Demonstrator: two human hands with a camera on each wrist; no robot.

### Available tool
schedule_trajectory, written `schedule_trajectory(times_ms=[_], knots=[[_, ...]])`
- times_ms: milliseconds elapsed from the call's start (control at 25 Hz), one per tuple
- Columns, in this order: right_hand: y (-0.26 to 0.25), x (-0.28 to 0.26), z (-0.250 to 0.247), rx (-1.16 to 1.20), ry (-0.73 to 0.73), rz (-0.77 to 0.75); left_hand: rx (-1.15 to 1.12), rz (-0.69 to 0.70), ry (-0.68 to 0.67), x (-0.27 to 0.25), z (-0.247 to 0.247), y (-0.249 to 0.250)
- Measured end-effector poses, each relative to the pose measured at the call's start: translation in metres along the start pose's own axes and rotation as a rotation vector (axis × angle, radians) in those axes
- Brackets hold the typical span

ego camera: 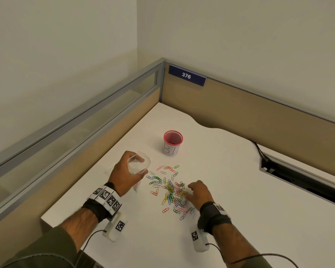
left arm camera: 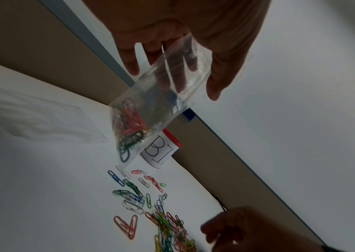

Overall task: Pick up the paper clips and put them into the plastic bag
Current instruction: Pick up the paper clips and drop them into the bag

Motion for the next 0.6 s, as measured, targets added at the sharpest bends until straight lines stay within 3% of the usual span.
schedule_trajectory(times_ms=[200,360,600], knots=[[0.027,-0.034,0.015,-0.060,-0.036,0.138,-0.012,0.010,0.003,0.000,0.003,-0.002],[-0.002,-0.012,0.027,0.070,0.084,0.130,-0.015,0.015,-0.018,0.001,0.005,-0.002],[-0.027,0.017,0.018,0.007,0.120,0.057,-0.004,0.011,-0.023,0.006,0.001,0.004]])
Point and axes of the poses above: each hand's wrist, its own x-axis towards the middle knuckle, its own z-axis out of the palm, y = z × x, the point moved 2 cm from there along x, towards the middle knuckle, and after that the axes turned 15 degrees about x, right-handed, at the moved point
